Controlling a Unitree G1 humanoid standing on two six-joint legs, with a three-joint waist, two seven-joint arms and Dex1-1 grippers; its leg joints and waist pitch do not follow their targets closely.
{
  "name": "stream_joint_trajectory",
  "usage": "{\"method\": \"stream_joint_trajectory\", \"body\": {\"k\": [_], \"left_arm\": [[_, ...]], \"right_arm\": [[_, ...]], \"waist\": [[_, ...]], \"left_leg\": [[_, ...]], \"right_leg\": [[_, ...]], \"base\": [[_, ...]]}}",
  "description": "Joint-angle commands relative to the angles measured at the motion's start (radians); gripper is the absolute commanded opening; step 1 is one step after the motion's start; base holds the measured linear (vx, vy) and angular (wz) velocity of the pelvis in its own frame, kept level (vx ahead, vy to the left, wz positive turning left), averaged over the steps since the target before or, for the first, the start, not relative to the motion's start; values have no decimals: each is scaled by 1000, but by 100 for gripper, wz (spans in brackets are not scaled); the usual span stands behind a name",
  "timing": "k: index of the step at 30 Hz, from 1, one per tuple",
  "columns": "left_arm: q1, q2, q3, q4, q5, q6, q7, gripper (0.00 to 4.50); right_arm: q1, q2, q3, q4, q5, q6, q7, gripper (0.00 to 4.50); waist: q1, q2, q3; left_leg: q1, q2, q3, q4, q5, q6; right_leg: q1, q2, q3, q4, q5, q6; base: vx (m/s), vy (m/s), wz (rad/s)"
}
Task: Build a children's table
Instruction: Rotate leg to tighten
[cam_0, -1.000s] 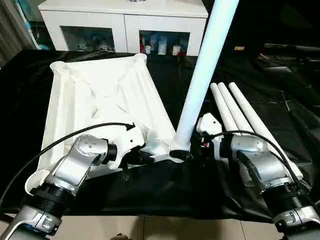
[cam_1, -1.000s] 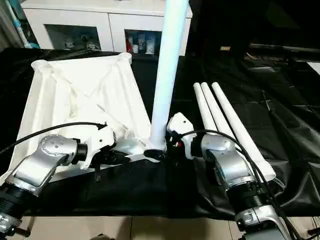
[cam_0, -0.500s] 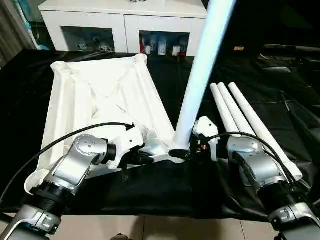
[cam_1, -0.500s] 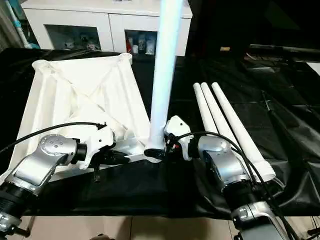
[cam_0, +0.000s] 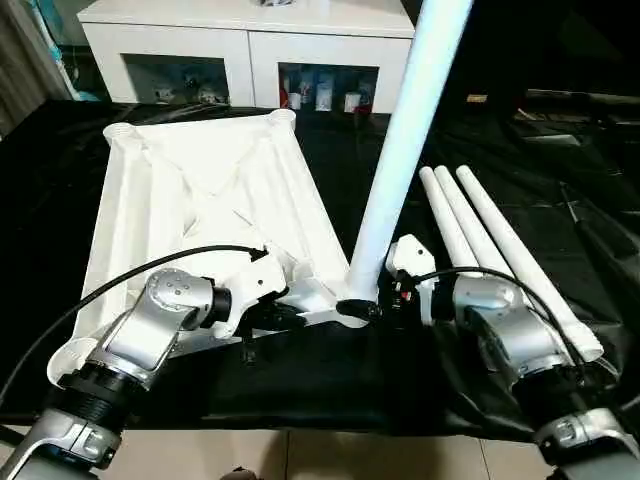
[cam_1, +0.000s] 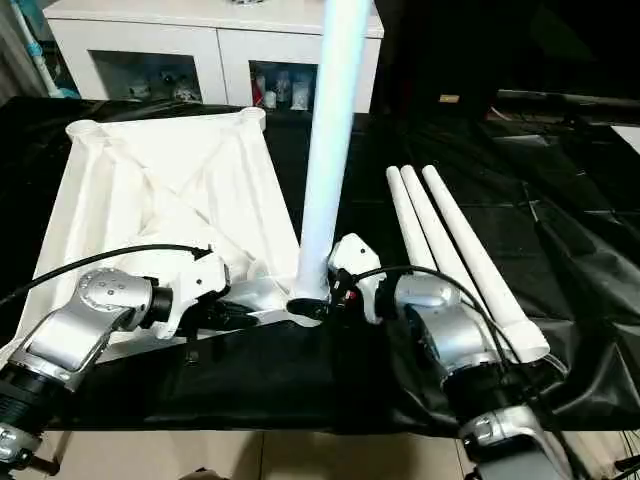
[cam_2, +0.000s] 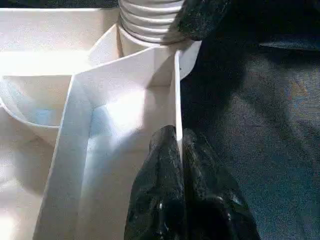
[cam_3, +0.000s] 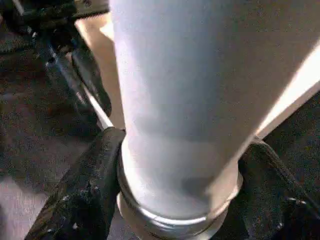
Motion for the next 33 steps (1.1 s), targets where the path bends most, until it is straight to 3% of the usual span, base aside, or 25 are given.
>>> {"method": "stream_joint_trajectory", "body": {"k": [1,5,6,8,12,14,15,18,20,26,33], "left_arm": [[-9,-28,-24,-20,-29,-7,-30,0],[-8,-43,-22,-24,-30,19,-13,0],[-10,-46,-23,-19,-28,19,-8,0],[-22,-66,-22,2,-10,50,35,0],[-73,-138,-6,104,47,106,195,0],[-142,-235,26,240,87,170,391,0],[-156,-254,32,266,92,181,423,0],[-192,-308,53,333,92,191,503,0],[-215,-341,45,373,107,189,546,0],[-235,-371,44,401,116,190,562,0],[-232,-346,38,406,117,176,536,0]], "right_arm": [[24,15,-12,47,7,52,-56,272],[47,34,-5,36,-8,54,-98,272],[47,39,-5,36,-12,57,-111,272],[43,60,-1,46,-37,64,-174,272],[14,122,-13,110,-95,69,-357,272],[-49,191,-54,231,-132,81,-596,272],[-63,203,-61,256,-137,87,-640,272],[-105,240,-86,318,-136,100,-751,272],[-146,281,-122,380,-101,109,-820,272],[-208,352,-185,478,-62,119,-878,272],[-251,365,-208,535,-49,80,-845,272]], "waist": [[-4,4,-57],[-6,6,-52],[-6,14,-52],[-11,12,-50],[-17,10,-43],[-26,9,-37],[-28,8,-38],[-27,8,-40],[-29,10,-43],[-32,11,-45],[-34,8,-40]], "left_leg": [[10,45,-11,-70,-116,65],[12,46,-12,-76,-164,28],[12,46,-14,-77,-170,23],[14,46,-13,-80,-187,11],[19,41,-16,-87,-265,-23],[33,38,-16,-88,-317,-49],[35,38,-17,-87,-320,-54],[28,38,-21,-89,-323,-40],[23,39,-23,-93,-317,-34],[18,39,-21,-96,-301,-23],[23,40,-23,-102,-356,-28]], "right_leg": [[49,-66,60,-68,26,-279],[48,-67,62,-77,-53,-252],[48,-67,62,-76,-58,-251],[45,-65,63,-79,-68,-247],[45,-69,65,-95,-212,-221],[31,-68,67,-107,-315,-201],[31,-70,68,-110,-333,-198],[34,-72,66,-117,-354,-171],[37,-69,64,-113,-314,-167],[38,-69,66,-108,-239,-181],[29,-72,67,-121,-333,-156]], "base": [[0,0,0],[0,0,0],[0,0,0],[0,0,0],[0,0,0],[0,0,0],[0,0,0],[0,0,0],[0,0,0],[0,0,0],[0,0,0]]}}
